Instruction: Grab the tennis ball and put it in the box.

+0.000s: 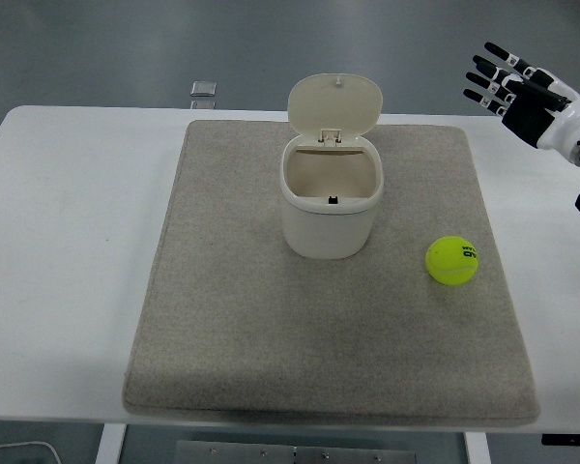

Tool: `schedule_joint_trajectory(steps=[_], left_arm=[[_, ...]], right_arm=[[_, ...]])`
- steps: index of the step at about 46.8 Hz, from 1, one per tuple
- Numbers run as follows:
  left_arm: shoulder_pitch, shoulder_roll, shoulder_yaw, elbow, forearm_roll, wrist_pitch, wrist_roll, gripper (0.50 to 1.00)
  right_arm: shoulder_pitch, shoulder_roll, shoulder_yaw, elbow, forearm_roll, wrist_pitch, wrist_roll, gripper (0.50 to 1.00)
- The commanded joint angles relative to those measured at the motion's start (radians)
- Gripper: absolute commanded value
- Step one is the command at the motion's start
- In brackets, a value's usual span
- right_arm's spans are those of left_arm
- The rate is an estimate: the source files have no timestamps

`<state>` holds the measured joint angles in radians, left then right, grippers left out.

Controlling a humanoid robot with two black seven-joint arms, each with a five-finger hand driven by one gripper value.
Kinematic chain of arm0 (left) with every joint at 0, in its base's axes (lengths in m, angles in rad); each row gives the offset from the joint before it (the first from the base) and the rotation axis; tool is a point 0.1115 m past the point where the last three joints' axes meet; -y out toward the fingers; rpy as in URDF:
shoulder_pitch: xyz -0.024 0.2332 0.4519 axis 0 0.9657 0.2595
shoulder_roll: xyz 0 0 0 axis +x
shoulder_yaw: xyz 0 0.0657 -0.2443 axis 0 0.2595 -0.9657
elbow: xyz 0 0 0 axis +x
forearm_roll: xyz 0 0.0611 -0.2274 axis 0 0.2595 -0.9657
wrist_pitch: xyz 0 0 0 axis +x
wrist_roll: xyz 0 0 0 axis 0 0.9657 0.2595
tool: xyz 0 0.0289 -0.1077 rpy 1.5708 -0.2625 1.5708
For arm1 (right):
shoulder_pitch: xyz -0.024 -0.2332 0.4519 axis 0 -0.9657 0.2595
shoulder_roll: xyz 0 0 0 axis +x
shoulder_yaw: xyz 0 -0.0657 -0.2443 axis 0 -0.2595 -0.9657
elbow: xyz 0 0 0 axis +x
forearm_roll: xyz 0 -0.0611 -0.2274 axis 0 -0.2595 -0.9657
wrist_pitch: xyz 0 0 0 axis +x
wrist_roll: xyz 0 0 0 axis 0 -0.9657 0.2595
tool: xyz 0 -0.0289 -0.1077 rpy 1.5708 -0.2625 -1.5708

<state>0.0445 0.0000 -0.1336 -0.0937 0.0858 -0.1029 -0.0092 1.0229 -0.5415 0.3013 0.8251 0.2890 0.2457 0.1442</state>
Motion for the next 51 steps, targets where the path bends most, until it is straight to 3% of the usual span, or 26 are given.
schedule_joint_trajectory(steps=[1,17,29,51], left_arm=[[0.000,0.000,-0.001,0.000,0.000,0.000,0.000,0.992],[-0.006,0.000,0.002,0.000,0.000,-0.001,0.000,0.992],[-0.009,0.000,0.002,-0.001,0.000,0.000,0.000,0.992],[-0.009,0.000,0.002,-0.001,0.000,-0.001,0.000,0.992]], right_arm=[[0.002,0.000,0.001,0.000,-0.001,0.001,0.000,0.917],[0.003,0.026,0.005,-0.001,0.019,0.000,0.012,0.917],[-0.032,0.051,0.104,-0.003,0.001,0.004,0.012,0.917],[-0.027,0.066,0.096,-0.003,-0.005,0.000,0.003,0.917]])
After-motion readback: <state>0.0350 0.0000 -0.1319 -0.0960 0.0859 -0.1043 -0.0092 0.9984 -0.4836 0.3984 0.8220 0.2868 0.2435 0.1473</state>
